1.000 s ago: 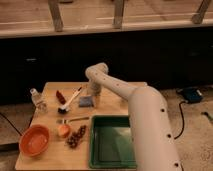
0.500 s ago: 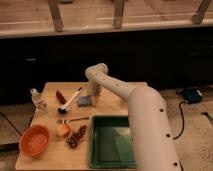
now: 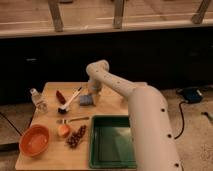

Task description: Place sponge in tray

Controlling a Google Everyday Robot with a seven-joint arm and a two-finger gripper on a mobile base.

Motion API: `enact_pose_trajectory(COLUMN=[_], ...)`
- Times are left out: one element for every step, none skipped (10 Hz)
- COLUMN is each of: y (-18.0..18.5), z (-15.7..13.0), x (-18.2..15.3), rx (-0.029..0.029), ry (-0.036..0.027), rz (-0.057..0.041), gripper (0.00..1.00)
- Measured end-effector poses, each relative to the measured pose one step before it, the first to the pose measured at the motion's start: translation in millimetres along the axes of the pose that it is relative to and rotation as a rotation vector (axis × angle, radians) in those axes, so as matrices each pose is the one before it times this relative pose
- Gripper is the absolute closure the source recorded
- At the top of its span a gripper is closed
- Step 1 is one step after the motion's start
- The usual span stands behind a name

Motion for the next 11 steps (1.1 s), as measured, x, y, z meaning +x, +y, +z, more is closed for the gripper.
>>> enact_pose_trajectory(y=[-0.79, -0.64, 0.2, 0.42, -0.62, -1.61, 0.32, -0.52, 0.98, 1.53, 1.27], z=[-5.22, -12.71, -8.52, -10.06, -2.28, -0.21, -5.14, -12.25, -10.2, -11.51, -5.05], x=[1.2, 0.73, 1.69, 3.43, -0.3, -0.32, 0.62, -1.41, -0.64, 0.38, 1.08], rx=[0.00145, 0.00044, 0.00039, 0.00244, 0.00116, 0.00679, 0.00392, 0.00255, -0.00285, -0.00374, -0.00158], ry=[-0.00154, -0.00511, -0.00165, -0.00283, -0.00536, -0.00805, -0.00333, -0.00404, -0.00253, -0.00192, -0.00343], rz=[-0.00032, -0.00082, 0.00021, 0.00457, -0.00005, 0.00013, -0.00244, -0.00784, -0.0061, -0.00711, -0.00822], gripper=[0.91, 0.91, 0.91, 0.91, 0.89, 0.85, 0.86, 0.94, 0.97, 0.98, 0.98])
